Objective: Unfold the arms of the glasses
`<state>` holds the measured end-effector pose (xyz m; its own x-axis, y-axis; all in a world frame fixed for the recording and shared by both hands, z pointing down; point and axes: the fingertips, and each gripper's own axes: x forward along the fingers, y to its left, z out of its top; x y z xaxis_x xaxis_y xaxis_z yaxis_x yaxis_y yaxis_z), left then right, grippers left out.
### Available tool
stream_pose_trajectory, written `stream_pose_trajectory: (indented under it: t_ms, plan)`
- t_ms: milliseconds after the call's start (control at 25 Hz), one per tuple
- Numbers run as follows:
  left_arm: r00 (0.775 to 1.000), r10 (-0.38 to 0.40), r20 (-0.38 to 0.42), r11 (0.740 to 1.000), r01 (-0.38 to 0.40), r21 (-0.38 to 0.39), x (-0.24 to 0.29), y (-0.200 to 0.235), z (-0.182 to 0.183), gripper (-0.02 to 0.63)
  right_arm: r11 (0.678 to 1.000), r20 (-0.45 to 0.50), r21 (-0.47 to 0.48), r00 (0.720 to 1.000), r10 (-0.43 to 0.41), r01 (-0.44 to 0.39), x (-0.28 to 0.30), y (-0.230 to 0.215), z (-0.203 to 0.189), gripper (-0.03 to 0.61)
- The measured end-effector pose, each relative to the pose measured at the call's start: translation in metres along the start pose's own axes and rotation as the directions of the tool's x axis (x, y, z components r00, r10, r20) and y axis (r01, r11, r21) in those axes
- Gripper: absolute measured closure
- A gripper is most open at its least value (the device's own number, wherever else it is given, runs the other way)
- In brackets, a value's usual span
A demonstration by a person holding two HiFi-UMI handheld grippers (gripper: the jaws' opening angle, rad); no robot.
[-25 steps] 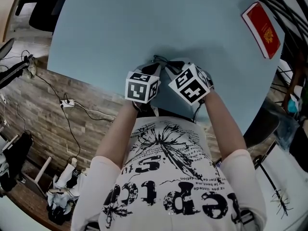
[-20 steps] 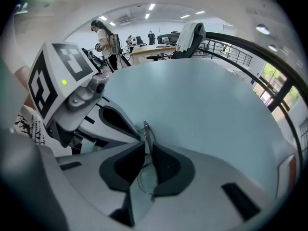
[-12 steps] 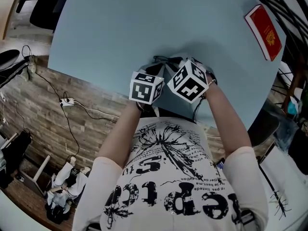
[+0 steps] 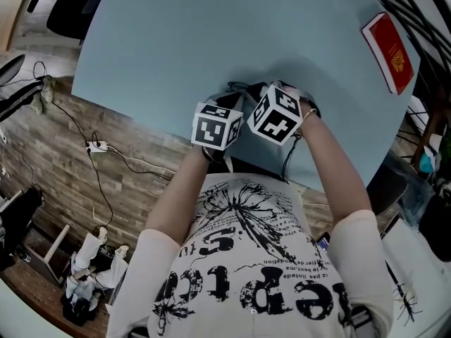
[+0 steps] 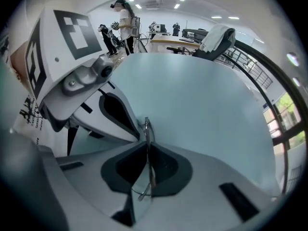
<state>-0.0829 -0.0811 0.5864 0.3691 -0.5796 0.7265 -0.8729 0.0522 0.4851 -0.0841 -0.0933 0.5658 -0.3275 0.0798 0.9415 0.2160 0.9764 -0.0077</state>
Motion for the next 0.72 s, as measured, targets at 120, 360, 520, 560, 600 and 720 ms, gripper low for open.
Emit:
stream_pose_trajectory:
  t_ms: [120, 360, 520, 560, 600, 720]
  plan:
    - [1.000, -0.005, -0.002, 1.000, 0.005, -0.009, 0.000, 0.000, 0.000, 0.597, 1.000, 0.015, 0.014, 1.000, 0.014, -0.014, -0.002, 0.000, 0.001, 0.548]
    - [1.000, -0.015, -0.007, 1.000, 0.014, -0.026, 0.001, 0.000, 0.001, 0.597, 1.000, 0.078, 0.010, 0.997, 0.015, -0.016, -0.011, 0.003, 0.003, 0.551]
    - [1.000, -0.008, 0.000, 0.999, 0.008, -0.034, 0.000, 0.002, 0.002, 0.597, 0.999, 0.128, 0.052, 0.992, 0.003, -0.010, -0.018, 0.002, 0.006, 0.552]
    - [1.000, -0.005, 0.002, 0.999, 0.005, -0.035, 0.000, 0.003, 0.003, 0.597, 0.998, 0.145, 0.066, 0.989, 0.002, -0.012, -0.022, 0.001, 0.007, 0.552]
    - [1.000, -0.001, 0.002, 0.999, 0.001, -0.033, 0.000, 0.003, 0.004, 0.597, 0.997, 0.158, 0.076, 0.987, 0.005, -0.018, -0.025, 0.000, 0.007, 0.552]
    - [1.000, 0.012, -0.003, 1.000, -0.012, -0.013, 0.001, 0.004, 0.007, 0.597, 0.997, 0.167, 0.076, 0.986, 0.011, -0.024, -0.031, 0.002, 0.004, 0.552]
